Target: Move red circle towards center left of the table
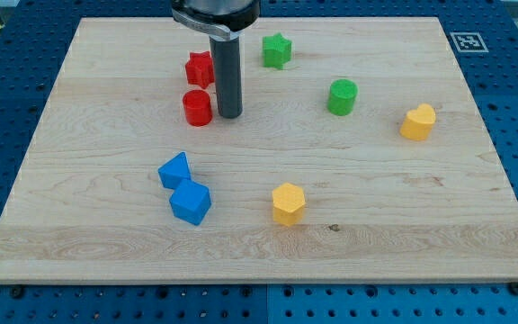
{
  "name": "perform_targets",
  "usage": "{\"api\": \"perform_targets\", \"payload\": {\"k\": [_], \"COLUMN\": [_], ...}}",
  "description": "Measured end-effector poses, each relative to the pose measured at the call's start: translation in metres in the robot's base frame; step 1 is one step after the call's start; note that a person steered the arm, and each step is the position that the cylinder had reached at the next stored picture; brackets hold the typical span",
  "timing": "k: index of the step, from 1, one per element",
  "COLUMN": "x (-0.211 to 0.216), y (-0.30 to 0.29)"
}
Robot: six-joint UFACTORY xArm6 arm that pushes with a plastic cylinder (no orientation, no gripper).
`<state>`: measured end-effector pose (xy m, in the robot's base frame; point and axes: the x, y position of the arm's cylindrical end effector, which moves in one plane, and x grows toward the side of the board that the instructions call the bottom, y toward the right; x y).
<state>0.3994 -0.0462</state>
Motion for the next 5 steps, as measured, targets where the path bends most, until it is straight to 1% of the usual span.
{"api": "perform_targets", "payload": {"k": [1,3,5], "x": [0.0,0.002,-0.023], "y": [-0.004,-0.043,-0.089]}}
